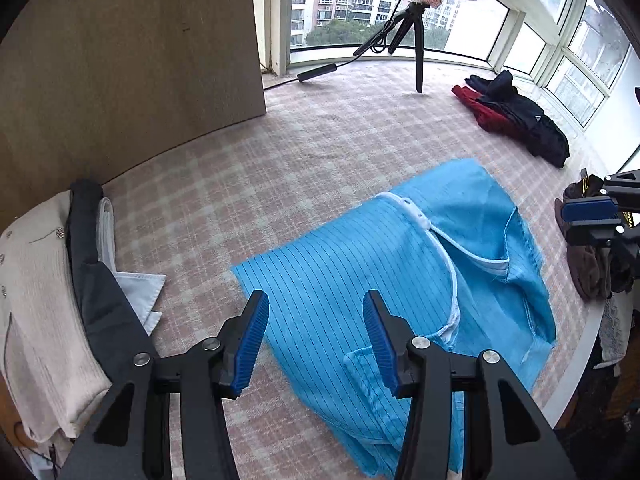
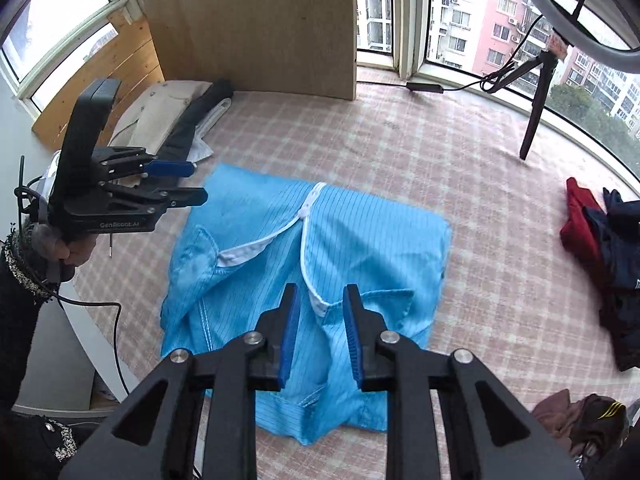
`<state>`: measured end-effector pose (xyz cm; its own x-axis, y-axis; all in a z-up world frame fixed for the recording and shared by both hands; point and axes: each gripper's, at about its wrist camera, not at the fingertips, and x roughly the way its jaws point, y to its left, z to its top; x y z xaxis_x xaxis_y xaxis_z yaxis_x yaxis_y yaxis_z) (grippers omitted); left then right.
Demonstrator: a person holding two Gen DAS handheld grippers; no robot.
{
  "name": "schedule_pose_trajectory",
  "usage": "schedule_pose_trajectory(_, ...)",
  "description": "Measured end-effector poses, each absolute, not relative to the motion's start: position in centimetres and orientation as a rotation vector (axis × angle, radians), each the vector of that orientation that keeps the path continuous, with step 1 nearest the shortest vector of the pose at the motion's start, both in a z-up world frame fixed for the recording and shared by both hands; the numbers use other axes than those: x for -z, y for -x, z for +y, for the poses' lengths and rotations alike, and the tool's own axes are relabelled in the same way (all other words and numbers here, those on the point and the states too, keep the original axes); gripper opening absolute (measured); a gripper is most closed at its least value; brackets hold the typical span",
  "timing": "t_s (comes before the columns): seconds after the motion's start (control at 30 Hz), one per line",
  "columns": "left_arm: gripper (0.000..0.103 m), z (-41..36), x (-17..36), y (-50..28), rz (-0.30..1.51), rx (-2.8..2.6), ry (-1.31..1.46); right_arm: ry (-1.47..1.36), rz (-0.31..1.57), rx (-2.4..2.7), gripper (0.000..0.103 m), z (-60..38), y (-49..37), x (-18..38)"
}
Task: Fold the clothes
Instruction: 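Open the right gripper and withdraw both grippers from the folded coat, then grasp the folded blue coat edge with both grippers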
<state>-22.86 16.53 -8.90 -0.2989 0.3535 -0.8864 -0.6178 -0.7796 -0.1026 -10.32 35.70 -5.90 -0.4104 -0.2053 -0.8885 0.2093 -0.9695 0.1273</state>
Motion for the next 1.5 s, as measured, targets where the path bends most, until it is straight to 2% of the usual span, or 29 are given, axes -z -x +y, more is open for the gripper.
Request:
schedule_pose_trajectory(0.17, 0.050, 15.7, 4.5, 22.4, 0.317, -2.140, 1.307, -1.526, 0.083, 2.479, 0.023, 37.3, 12.3, 3.5)
schedule_pose_trajectory(0.33, 0.052, 14.5, 1.8, 22.3, 0.335, -2.189, 1.264, -1.461, 0.078, 2.506, 0.022, 38.4, 13.7, 2.7)
schedule_pose_trajectory(0.37, 0.052, 14.2, 1.5, 22.5, 0.341, -2.208, 1.258, -1.439, 0.070, 2.517, 0.021, 38.6, 14.0, 2.6)
schedule_pose_trajectory(0.43, 0.052, 13.7, 1.4, 23.0, 0.311, -2.232, 1.248, -1.398, 0.032, 2.539, 0.011, 39.2, 14.7, 2.9)
schedule_pose_trajectory(0.47, 0.052, 13.5, 1.6, 23.3, 0.278, -2.238, 1.241, -1.400, -0.010, 2.542, 0.010, 39.7, 15.2, 3.4)
schedule_pose_trajectory(0.53, 0.048, 13.2, 2.7, 23.7, 0.228, -2.250, 1.240, -1.406, -0.127, 2.544, 0.009, 40.8, 15.7, 5.3)
schedule_pose_trajectory(0.67, 0.023, 14.5, 8.0, 24.0, 0.212, -2.183, 1.331, -1.476, -0.250, 2.498, 0.007, 41.8, 15.9, 10.6)
schedule_pose_trajectory(0.7, 0.021, 14.9, 9.2, 24.1, 0.202, -2.163, 1.353, -1.487, -0.274, 2.477, 0.007, 41.8, 16.0, 11.6)
schedule_pose_trajectory(0.87, 0.021, 16.7, 14.5, 24.9, 0.121, -2.069, 1.454, -1.517, -0.316, 2.440, 0.007, 41.4, 17.3, 14.8)
schedule_pose_trajectory(1.0, 0.022, 17.9, 17.5, 24.7, 0.167, -2.040, 1.494, -1.657, -0.295, 2.366, 0.003, 41.5, 18.6, 18.7)
schedule_pose_trajectory(1.07, 0.022, 16.7, 16.2, 23.9, 0.140, -2.063, 1.474, -1.640, -0.316, 2.366, 0.003, 42.2, 18.3, 17.9)
schedule_pose_trajectory(1.2, 0.032, 13.6, 12.8, 21.9, 0.053, -2.126, 1.427, -1.520, -0.415, 2.454, 0.004, 44.9, 15.4, 13.7)
schedule_pose_trajectory(1.3, 0.032, 11.9, 11.3, 20.1, 0.010, -2.150, 1.408, -1.470, -0.462, 2.456, 0.004, 45.3, 13.5, 12.7)
schedule_pose_trajectory(1.4, 0.033, 12.0, 12.4, 18.2, -0.004, -2.119, 1.425, -1.488, -0.503, 2.401, 0.004, 44.6, 12.7, 13.9)
schedule_pose_trajectory(1.5, 0.036, 13.0, 15.2, 17.1, -0.015, -2.047, 1.486, -1.662, -0.424, 2.365, 0.004, 43.7, 12.3, 17.7)
